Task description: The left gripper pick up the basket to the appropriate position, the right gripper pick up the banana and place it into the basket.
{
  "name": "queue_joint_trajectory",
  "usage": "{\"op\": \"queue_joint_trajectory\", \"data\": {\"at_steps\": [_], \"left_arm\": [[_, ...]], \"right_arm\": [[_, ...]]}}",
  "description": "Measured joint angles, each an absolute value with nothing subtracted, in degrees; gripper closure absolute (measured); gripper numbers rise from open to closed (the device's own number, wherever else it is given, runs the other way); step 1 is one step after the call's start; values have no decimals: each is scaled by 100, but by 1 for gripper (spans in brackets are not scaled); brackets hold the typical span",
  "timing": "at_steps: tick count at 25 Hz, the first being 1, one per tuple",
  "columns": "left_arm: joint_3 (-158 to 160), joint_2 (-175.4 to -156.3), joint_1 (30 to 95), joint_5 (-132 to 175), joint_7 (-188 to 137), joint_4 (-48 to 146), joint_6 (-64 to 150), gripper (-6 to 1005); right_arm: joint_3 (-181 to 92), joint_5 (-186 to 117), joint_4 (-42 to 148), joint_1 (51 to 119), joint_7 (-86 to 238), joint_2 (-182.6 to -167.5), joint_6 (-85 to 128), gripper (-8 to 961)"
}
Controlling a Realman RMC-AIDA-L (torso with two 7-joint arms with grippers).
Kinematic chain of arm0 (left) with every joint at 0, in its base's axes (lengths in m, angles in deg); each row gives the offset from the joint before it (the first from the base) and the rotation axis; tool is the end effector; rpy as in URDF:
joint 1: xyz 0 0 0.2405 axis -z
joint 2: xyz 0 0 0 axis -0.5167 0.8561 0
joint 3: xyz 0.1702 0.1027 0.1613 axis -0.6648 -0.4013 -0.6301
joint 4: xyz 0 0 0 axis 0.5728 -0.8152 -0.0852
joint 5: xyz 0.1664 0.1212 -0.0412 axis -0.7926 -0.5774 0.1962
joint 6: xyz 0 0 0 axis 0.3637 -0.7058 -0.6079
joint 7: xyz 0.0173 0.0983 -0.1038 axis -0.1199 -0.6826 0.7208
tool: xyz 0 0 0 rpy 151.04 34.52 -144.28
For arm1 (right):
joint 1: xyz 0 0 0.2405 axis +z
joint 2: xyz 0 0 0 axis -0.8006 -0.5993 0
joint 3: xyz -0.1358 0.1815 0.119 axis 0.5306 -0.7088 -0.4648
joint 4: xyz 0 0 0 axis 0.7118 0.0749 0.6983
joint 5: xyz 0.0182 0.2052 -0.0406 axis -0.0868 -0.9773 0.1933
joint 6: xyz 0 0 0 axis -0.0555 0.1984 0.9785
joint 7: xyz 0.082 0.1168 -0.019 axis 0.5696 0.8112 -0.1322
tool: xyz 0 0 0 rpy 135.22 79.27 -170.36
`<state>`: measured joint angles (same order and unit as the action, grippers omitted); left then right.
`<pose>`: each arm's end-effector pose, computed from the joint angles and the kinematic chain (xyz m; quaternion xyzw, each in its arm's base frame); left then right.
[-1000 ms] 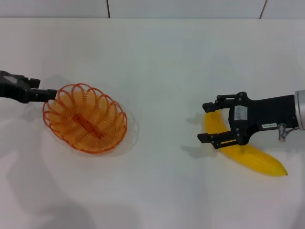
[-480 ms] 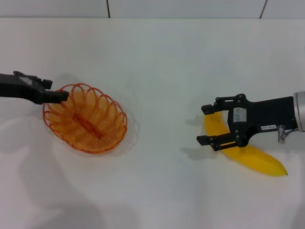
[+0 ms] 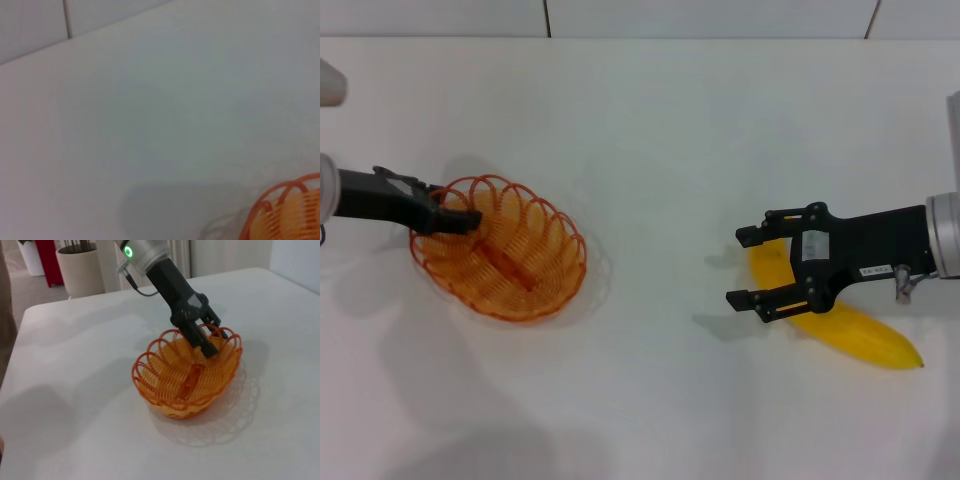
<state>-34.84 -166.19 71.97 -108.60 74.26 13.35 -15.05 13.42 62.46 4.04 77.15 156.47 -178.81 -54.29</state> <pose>-0.2921 0.4031 0.0197 -0.9216 -0.3020 0.0199 0.2432 0.2546 0.3187 -0.0083 -0.9831 0.1204 0.1062 0.0877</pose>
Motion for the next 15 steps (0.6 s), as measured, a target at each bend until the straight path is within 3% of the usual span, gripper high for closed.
{"op": "queue_joint_trajectory", "data": {"at_steps": [5,15], "left_arm": [[-3482,-16717,7234,-11001,7403,1344,-1344,324],[-3484,-16723,7232,-10971,7378,1326,-1351,334]], "right_arm": [[1470,6287,404,7744,15725,-17879,-5416,120],[1473,6323,404,7752,15733,-17884,-5405,120]]}}
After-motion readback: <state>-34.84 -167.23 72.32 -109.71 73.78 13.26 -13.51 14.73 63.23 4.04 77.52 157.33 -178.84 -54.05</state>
